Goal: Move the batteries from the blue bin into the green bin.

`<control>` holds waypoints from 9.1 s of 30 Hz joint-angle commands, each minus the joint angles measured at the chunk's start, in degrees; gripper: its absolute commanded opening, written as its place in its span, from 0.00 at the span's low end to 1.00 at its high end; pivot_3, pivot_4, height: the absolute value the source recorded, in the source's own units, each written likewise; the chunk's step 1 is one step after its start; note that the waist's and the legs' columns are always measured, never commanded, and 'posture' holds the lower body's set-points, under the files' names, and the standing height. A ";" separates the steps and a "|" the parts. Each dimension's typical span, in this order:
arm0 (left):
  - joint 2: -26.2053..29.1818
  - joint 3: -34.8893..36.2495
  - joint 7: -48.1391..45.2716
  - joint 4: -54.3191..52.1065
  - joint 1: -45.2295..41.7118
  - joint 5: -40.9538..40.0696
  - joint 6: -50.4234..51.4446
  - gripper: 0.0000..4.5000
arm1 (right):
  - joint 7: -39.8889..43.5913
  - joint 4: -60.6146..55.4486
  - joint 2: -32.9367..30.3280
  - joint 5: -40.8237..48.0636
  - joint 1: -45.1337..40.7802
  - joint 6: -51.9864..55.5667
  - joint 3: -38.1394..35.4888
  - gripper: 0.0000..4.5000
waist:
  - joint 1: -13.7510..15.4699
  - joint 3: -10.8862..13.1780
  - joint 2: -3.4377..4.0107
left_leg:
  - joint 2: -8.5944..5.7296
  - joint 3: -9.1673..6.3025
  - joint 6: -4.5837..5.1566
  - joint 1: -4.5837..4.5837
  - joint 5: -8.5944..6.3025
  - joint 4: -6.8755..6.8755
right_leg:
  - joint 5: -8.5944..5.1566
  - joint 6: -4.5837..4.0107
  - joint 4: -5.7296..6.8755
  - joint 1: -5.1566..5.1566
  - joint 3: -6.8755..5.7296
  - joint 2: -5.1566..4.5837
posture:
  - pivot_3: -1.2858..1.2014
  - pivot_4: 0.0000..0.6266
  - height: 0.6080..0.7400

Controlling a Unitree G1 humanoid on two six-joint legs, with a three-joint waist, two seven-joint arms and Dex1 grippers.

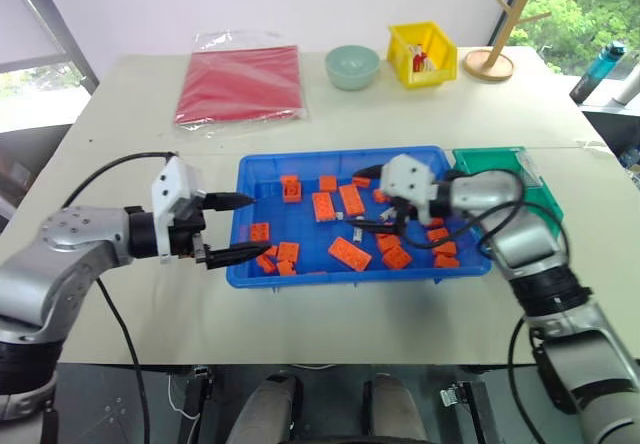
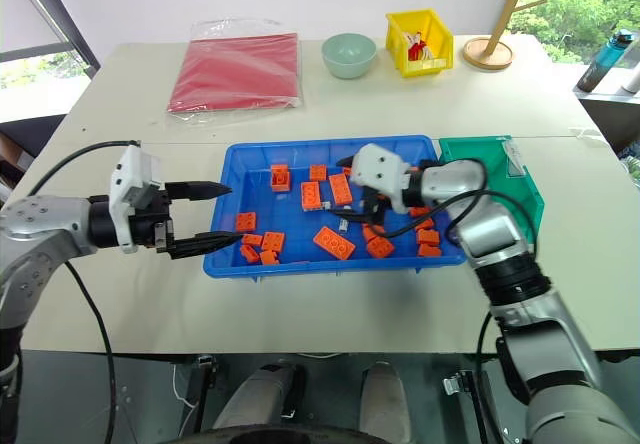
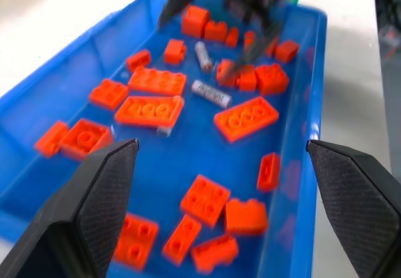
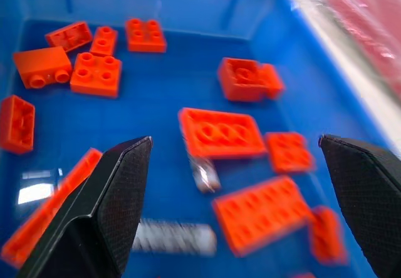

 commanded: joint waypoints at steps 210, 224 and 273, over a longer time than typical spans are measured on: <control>-2.64 -1.80 -2.27 0.42 0.81 4.87 -8.23 1.00 | -24.06 -12.35 17.73 12.69 -5.47 67.93 -6.80 0.75 | -1.25 0.03 -0.07 | -0.11 -0.28 -0.07 -0.07 0.04 -0.03 | 0.00 0.00 0.12 -0.07 -0.03 -0.04 | 0.52 0.24 0.82; -2.35 -1.51 -2.11 0.53 0.22 4.75 -7.53 1.00 | -28.70 -7.32 23.52 14.00 -7.97 66.43 -8.01 0.75 | -1.70 0.03 -0.07 | -0.09 -0.26 -0.07 -0.06 0.04 -0.05 | 0.00 0.00 0.15 -0.10 -0.02 -0.02 | 0.52 0.24 0.82; -0.16 0.96 -2.67 0.49 1.30 4.61 -7.44 1.00 | -21.49 5.40 24.42 8.45 -8.41 47.65 5.18 0.75 | -2.66 -0.01 -0.05 | -0.11 -0.34 -0.07 -0.02 0.04 -0.08 | 0.00 0.00 0.20 -0.09 -0.03 -0.01 | 0.52 0.24 0.82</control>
